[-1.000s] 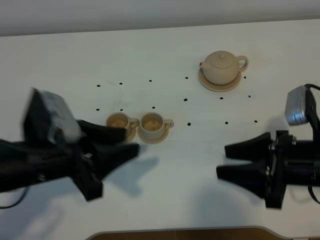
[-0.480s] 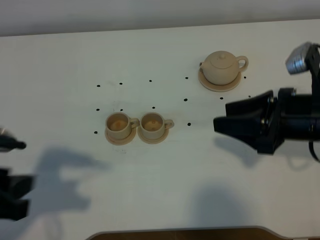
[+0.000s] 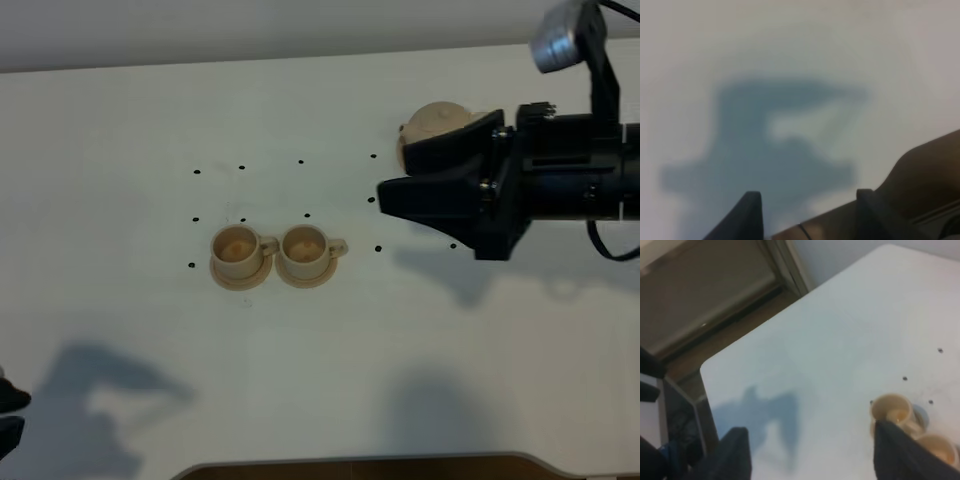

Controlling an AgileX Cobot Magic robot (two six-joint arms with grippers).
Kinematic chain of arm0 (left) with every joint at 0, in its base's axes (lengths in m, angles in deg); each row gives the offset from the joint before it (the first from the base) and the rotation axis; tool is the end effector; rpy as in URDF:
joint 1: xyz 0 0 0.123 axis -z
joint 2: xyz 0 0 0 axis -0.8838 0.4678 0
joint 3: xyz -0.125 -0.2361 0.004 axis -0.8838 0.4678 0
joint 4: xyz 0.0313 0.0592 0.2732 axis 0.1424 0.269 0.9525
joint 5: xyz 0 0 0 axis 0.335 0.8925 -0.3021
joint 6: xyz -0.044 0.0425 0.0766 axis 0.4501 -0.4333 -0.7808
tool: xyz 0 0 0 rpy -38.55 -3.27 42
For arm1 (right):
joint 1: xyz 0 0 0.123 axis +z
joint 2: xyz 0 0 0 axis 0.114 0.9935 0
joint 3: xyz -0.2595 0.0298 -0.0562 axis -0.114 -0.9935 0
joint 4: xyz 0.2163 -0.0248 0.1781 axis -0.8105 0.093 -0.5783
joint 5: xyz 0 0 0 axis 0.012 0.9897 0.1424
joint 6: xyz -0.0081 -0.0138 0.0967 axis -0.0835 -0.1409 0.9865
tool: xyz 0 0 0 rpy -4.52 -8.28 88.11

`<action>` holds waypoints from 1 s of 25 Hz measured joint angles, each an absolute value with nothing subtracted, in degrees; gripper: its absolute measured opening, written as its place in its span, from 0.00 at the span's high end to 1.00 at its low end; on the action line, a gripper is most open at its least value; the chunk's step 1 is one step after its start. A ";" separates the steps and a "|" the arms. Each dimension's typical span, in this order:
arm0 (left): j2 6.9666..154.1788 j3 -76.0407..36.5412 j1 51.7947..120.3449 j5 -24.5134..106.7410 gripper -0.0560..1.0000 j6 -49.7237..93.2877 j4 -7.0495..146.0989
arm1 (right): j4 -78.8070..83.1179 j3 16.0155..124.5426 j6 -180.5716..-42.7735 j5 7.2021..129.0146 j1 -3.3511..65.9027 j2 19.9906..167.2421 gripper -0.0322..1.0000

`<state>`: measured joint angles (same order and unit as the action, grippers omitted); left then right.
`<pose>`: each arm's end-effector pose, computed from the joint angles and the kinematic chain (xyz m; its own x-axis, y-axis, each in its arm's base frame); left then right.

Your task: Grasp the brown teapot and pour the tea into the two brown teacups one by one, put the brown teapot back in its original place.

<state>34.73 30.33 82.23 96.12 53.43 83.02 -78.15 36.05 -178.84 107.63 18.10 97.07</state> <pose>0.1121 -0.0410 0.2560 -0.7214 0.3092 -0.6197 0.3748 0.9267 0.0261 0.2742 0.1313 0.2549 -0.4179 -0.1178 -0.9009 -0.8043 0.5090 0.3065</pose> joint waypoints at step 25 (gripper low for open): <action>8.28 30.33 57.43 96.33 0.51 52.73 83.02 | -39.23 60.64 -135.69 98.34 23.93 110.97 0.44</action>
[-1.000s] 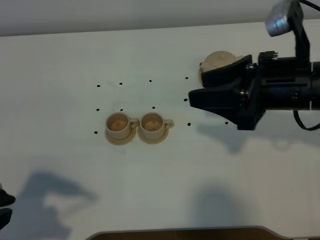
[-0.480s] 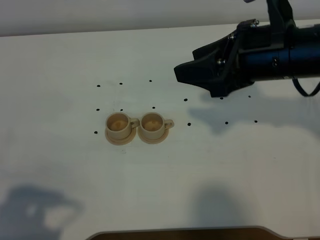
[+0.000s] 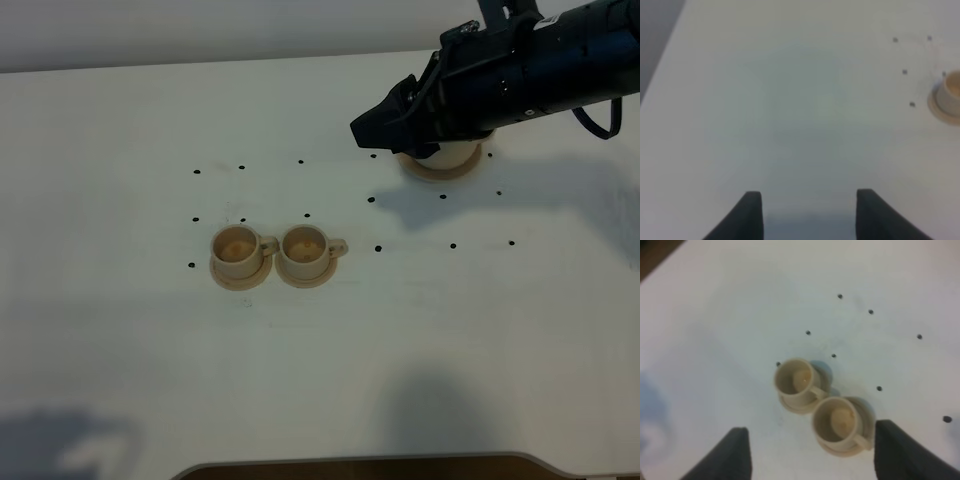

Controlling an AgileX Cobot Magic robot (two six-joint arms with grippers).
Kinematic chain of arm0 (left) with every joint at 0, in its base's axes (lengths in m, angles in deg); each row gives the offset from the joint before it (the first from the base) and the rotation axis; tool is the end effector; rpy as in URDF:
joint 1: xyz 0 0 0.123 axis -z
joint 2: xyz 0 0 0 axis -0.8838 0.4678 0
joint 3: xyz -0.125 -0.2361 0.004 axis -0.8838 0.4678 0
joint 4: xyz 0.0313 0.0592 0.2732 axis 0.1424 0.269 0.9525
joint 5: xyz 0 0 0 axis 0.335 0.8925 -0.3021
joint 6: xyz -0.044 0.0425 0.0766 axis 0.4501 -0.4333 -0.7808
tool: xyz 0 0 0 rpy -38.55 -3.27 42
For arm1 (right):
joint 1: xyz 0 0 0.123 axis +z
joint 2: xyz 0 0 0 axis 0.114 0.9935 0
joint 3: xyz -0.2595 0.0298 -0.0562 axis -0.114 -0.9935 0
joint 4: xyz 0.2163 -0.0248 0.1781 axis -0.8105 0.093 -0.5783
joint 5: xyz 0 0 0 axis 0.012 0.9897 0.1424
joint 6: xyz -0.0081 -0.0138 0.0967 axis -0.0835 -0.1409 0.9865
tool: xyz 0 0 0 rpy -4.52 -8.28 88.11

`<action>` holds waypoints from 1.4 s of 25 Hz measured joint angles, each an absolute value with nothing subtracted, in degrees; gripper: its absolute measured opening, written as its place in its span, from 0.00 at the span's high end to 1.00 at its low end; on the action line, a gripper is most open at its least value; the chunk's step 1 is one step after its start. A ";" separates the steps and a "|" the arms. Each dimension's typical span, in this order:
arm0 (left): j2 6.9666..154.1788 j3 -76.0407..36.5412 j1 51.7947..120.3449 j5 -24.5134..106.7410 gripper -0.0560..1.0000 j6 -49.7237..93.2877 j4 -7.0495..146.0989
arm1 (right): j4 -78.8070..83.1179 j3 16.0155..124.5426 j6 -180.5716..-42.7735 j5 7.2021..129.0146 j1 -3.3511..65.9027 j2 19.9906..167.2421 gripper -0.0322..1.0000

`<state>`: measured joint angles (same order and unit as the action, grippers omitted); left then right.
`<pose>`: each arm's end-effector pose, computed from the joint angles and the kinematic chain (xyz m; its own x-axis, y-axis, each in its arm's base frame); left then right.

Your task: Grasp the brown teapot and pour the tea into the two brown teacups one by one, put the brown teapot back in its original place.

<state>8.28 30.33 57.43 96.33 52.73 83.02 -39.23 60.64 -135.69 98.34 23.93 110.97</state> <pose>0.0473 0.0040 0.2949 -0.4318 0.0192 -0.9018 -0.0581 0.9971 0.0491 0.3482 0.1585 0.2743 -0.5991 -0.2669 -0.7549 -0.6509 0.7114 0.2650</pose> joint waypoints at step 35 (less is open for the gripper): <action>7.06 30.38 57.37 96.51 0.51 52.73 83.02 | 10.86 78.76 -132.07 91.62 19.28 135.37 0.49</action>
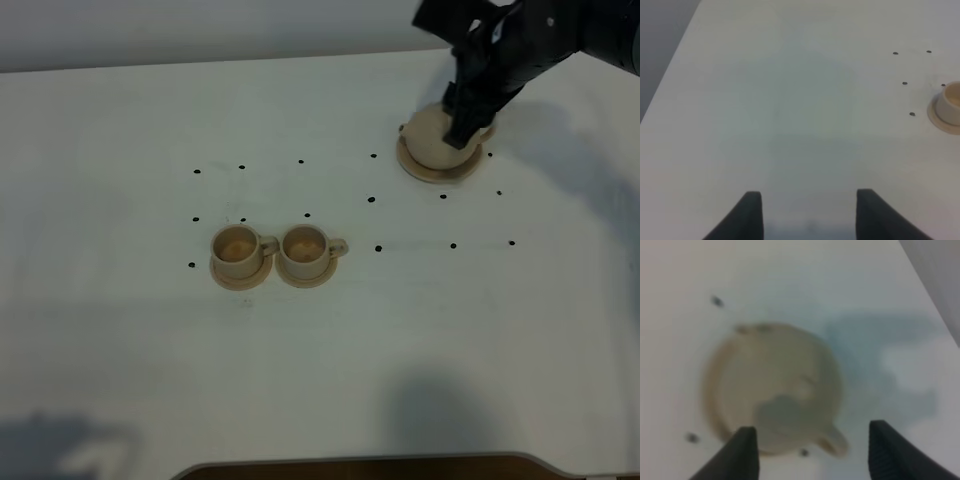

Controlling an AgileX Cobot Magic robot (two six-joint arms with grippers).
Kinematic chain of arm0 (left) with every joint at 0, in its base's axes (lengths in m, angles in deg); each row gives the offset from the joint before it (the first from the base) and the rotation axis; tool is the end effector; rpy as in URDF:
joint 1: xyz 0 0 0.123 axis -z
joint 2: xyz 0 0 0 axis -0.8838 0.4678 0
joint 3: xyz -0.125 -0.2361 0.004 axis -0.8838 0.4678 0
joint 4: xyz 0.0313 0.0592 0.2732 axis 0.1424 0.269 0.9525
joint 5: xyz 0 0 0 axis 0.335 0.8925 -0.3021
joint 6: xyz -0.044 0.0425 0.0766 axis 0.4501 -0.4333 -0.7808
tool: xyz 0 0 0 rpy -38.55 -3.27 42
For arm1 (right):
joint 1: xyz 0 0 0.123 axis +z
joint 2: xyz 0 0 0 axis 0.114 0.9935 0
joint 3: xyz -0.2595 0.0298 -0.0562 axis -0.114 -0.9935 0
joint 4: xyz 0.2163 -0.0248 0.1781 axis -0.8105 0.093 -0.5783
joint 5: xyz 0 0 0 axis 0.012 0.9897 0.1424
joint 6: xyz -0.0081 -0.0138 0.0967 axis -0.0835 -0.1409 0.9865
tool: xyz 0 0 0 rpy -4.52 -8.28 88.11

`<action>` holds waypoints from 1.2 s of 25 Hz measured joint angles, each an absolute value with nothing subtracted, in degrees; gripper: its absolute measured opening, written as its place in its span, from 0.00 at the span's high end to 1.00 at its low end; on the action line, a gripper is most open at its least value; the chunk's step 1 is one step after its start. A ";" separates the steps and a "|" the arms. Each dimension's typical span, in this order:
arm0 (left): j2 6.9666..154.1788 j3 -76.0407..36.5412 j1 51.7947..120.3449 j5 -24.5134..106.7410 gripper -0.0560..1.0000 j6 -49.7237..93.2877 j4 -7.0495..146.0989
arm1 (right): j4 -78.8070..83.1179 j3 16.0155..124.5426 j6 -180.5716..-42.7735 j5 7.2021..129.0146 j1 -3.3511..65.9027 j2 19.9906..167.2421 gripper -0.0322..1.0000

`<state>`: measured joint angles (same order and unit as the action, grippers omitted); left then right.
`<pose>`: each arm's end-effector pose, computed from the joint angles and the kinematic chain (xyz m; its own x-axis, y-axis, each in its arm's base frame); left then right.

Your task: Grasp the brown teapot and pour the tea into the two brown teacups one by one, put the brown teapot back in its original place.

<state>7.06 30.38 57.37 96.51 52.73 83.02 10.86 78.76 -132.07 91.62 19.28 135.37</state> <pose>0.0437 0.0037 0.2953 -0.4162 0.0200 -0.9091 -0.0600 0.9970 0.0495 0.4611 0.1035 0.1834 -0.4180 -0.8058 -0.4194 -0.7028 0.5794 -0.4127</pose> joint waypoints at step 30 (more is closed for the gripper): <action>6.89 30.38 57.37 96.51 0.51 52.73 83.02 | -10.83 89.50 -179.74 101.06 8.57 149.15 0.49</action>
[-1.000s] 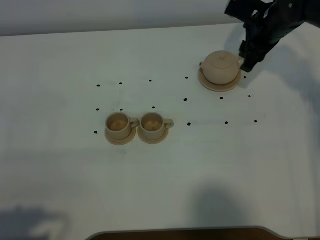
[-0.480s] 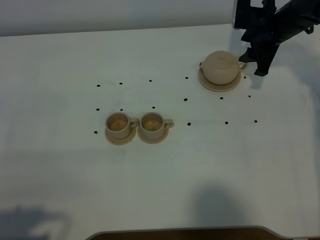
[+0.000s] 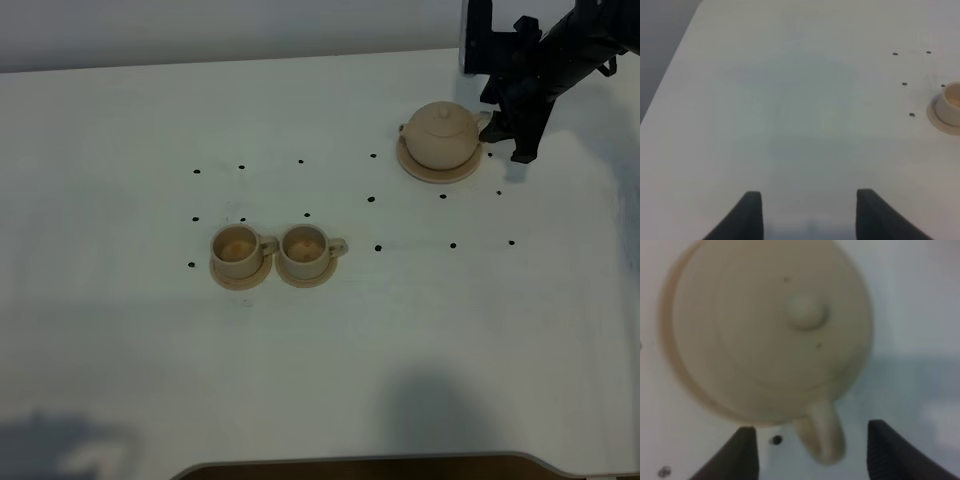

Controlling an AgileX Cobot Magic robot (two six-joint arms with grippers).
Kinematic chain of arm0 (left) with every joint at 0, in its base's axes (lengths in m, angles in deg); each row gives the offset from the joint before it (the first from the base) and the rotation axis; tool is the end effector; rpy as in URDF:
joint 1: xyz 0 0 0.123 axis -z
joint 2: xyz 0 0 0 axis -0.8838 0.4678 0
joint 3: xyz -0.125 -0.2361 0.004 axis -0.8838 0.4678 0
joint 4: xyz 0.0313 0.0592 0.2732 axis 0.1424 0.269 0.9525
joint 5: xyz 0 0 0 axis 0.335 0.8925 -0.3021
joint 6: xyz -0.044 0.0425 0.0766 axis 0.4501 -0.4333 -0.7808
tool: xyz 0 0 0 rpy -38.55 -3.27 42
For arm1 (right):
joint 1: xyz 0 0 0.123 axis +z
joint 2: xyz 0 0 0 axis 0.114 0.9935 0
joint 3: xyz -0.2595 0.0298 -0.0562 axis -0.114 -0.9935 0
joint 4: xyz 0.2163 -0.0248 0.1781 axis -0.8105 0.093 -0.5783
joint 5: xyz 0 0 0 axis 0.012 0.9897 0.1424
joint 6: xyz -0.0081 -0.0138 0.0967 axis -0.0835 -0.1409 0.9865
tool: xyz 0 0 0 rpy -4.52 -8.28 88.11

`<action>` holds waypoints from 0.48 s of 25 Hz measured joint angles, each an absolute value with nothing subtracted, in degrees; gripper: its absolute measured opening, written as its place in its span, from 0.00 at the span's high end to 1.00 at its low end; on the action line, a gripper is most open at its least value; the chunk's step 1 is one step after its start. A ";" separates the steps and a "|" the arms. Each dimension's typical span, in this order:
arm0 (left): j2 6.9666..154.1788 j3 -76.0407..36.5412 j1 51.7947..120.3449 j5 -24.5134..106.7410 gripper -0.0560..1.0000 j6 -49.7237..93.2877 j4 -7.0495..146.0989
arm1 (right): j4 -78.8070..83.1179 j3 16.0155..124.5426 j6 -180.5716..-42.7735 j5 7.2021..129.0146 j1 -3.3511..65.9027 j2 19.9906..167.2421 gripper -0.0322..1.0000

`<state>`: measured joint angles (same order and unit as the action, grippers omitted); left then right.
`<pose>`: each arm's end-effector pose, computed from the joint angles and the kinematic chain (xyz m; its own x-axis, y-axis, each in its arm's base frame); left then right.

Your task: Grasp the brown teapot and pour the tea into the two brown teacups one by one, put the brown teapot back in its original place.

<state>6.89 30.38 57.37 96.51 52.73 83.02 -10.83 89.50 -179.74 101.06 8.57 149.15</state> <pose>0.0431 0.0037 0.2955 -0.4135 0.0203 -0.9103 -0.0602 0.9970 0.0495 0.4989 0.0412 0.1214 -0.0991 -0.9426 -0.3190 -0.9071 0.2174 -0.3605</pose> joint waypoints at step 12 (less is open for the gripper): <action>6.89 30.38 57.37 96.51 0.51 52.69 83.02 | -9.88 89.70 -178.25 102.47 8.51 150.94 0.49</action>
